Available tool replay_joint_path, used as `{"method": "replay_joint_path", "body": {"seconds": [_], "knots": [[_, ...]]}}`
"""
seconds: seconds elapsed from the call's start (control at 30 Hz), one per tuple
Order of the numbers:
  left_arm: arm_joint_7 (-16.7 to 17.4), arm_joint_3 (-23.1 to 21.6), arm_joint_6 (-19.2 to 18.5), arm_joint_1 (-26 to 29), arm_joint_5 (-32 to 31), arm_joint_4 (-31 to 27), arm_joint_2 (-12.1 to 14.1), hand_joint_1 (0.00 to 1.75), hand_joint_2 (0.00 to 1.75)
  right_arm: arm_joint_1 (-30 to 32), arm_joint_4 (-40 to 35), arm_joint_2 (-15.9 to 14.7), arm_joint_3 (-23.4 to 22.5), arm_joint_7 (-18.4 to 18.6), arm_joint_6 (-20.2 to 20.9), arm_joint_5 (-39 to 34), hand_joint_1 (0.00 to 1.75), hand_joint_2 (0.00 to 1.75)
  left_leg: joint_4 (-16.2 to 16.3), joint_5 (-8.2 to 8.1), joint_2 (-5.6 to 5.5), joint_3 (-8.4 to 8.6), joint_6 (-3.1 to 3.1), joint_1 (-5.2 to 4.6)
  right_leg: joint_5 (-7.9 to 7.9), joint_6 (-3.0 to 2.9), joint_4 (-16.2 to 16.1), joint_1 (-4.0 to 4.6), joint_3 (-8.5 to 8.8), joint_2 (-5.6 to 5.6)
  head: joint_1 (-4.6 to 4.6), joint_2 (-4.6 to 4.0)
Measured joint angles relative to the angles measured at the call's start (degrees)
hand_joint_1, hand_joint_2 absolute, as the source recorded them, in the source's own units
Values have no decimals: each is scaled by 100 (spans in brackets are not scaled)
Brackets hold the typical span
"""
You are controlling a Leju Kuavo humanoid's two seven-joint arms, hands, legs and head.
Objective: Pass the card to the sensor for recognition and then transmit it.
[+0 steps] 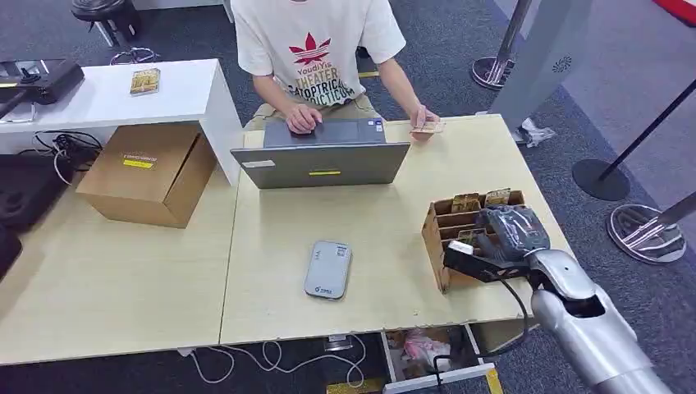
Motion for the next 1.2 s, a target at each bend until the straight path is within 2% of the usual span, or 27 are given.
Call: {"method": "replay_joint_path", "body": {"seconds": [0.23,0.3,0.33,0.37,0.63,0.67,0.77,0.83,1.2], "knots": [[-2,0,-4,0,-22,0,11,0,0,2,-2,-20,0,2,0,-9,129,175,0,0,1,1,0,0,0,0,0,0,0,1,0,0],[-4,0,-4,-1,-22,0,13,0,0,2,0,-29,0,4,0,-13,141,175,0,0,1,1,0,0,0,0,0,0,0,1,2,0],[-4,0,-7,-1,-22,0,13,0,0,3,0,-31,0,7,0,-15,141,175,0,0,1,1,0,0,0,0,0,0,0,1,2,0],[-4,0,-7,-1,-22,0,15,0,0,4,0,-33,0,7,0,-17,150,175,0,0,1,1,0,0,0,0,0,0,0,1,2,0],[2,0,4,-1,-20,0,15,0,0,6,0,-33,0,7,0,-22,152,175,0,0,1,1,0,0,0,0,0,0,0,1,2,0],[4,0,4,-1,-20,0,15,0,0,6,-2,-33,0,9,0,-22,159,175,0,0,1,1,0,0,0,0,0,0,0,1,0,0],[4,0,4,-1,-20,0,15,0,0,6,0,-33,0,9,0,-22,161,175,0,0,1,1,0,0,0,0,0,0,0,1,2,0],[4,2,7,-1,-20,0,15,0,0,6,0,-33,-7,9,0,-24,173,175,0,0,1,1,0,0,0,0,0,0,0,1,2,0],[4,2,-15,-3,-66,0,15,0,0,7,-168,-90,-147,44,-63,-52,175,175,0,0,0,0,0,0,0,0,0,-1,1,0,2,0]]}}
